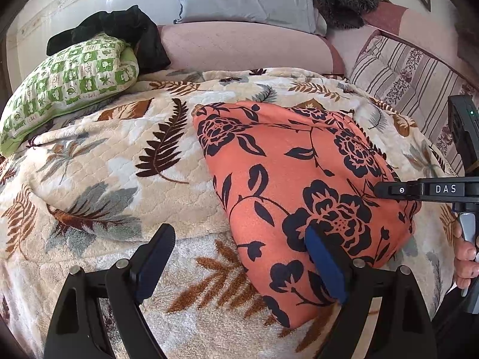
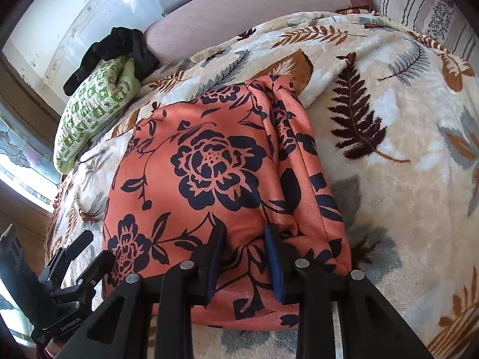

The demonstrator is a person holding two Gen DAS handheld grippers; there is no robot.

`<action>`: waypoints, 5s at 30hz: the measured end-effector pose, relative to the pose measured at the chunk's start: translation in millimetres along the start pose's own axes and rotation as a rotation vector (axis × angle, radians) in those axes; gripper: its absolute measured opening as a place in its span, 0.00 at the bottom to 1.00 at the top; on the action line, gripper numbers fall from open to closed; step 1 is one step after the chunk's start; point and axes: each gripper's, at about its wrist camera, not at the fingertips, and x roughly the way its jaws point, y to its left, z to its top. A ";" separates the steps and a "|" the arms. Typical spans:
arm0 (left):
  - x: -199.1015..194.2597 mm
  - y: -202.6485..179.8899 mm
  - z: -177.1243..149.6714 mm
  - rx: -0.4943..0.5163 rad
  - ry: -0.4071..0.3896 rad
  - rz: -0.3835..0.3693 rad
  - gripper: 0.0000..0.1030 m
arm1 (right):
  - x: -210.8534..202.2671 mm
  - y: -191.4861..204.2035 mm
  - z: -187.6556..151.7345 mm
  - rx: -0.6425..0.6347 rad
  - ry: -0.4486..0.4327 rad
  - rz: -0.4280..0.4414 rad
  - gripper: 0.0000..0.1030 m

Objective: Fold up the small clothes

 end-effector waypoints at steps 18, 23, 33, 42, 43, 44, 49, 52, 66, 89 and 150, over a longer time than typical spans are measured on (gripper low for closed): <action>10.4 3.1 2.3 -0.032 0.027 -0.020 0.87 | 3.4 1.9 2.1 -0.013 0.007 0.001 0.32; 16.2 6.2 2.7 -0.052 0.038 -0.017 0.93 | 5.7 -1.2 3.5 0.006 0.012 0.017 0.32; 7.9 18.7 10.1 -0.127 -0.014 -0.028 0.97 | -7.6 -5.9 10.9 0.040 0.011 0.080 0.33; 31.6 16.3 8.9 -0.133 0.087 -0.058 0.98 | 1.6 60.5 69.4 -0.046 -0.042 0.108 0.33; 32.0 18.4 8.8 -0.150 0.090 -0.070 0.98 | 20.9 63.9 80.1 -0.042 0.002 0.095 0.33; 32.7 19.7 8.7 -0.157 0.099 -0.077 0.98 | 42.8 64.4 90.4 -0.034 0.037 0.051 0.32; 33.4 22.3 10.6 -0.180 0.114 -0.091 0.98 | 102.0 61.7 130.2 -0.008 0.143 -0.037 0.32; 34.0 22.2 12.1 -0.188 0.121 -0.096 0.98 | 87.6 95.0 147.4 -0.086 0.093 0.026 0.33; 32.9 17.0 13.3 -0.153 0.095 -0.062 0.98 | 107.5 118.6 126.0 -0.116 0.144 0.186 0.32; 11.9 10.3 20.4 -0.090 -0.027 -0.050 0.98 | 11.3 37.3 39.2 -0.098 -0.031 0.085 0.32; 34.9 48.1 36.7 -0.133 -0.052 0.094 0.98 | -17.6 14.5 45.7 -0.103 -0.246 0.037 0.82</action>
